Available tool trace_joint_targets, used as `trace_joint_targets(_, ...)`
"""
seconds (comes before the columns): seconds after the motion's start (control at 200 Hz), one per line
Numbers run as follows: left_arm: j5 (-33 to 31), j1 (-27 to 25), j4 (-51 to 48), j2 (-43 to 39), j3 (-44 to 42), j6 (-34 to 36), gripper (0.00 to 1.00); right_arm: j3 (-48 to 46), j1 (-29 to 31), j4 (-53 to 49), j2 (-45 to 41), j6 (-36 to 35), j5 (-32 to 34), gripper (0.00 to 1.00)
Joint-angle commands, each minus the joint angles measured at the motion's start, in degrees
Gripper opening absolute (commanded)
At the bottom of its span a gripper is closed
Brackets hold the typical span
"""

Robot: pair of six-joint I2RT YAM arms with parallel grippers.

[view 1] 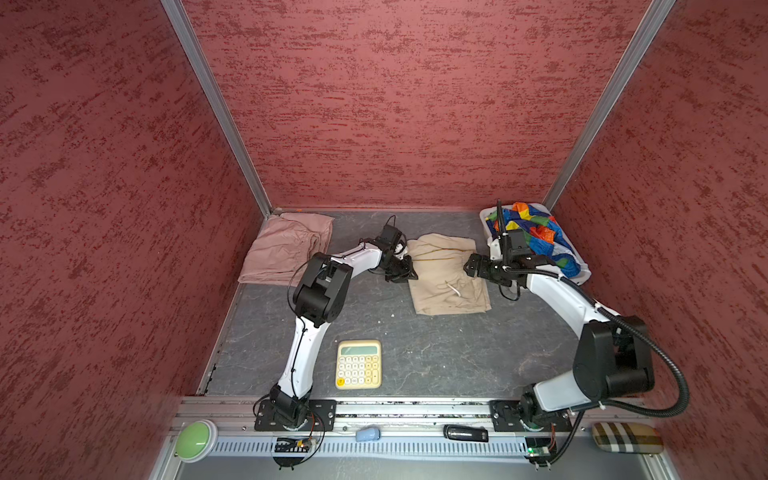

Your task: Fold and stack the shorts

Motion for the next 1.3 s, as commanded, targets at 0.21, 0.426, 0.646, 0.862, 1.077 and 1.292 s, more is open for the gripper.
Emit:
trace_joint_targets(0.21, -26.1, 7.2, -28.5, -5.6, 16.8, 17.7, 0.00, 1.9, 4.2, 3.9, 1.3, 0.9, -1.9, 0.99)
trace_joint_targets(0.426, -47.6, 9.4, -42.9, -5.3, 28.7, 27.1, 0.00, 8.6, 10.2, 6.3, 8.8, 2.6, -2.8, 0.99)
trace_joint_targets(0.646, -63.6, 11.0, -46.1, -4.0, 32.7, 33.6, 0.00, 15.6, 14.3, 6.9, 15.1, 3.2, -4.1, 0.99)
trace_joint_targets(0.862, -67.7, 15.3, -37.6, -9.2, 30.2, 41.3, 0.00, 18.9, 16.0, 6.7, 18.4, 3.1, -5.6, 0.99)
trace_joint_targets(1.077, -66.5, 18.6, -30.9, -13.6, 27.6, 47.0, 0.00, 21.5, 16.3, 6.6, 20.8, 2.5, -6.5, 0.99)
trace_joint_targets(1.292, -65.5, 21.9, -32.2, -13.6, 29.0, 46.5, 0.00, 24.6, 16.4, 5.8, 23.3, 2.4, -7.4, 0.99)
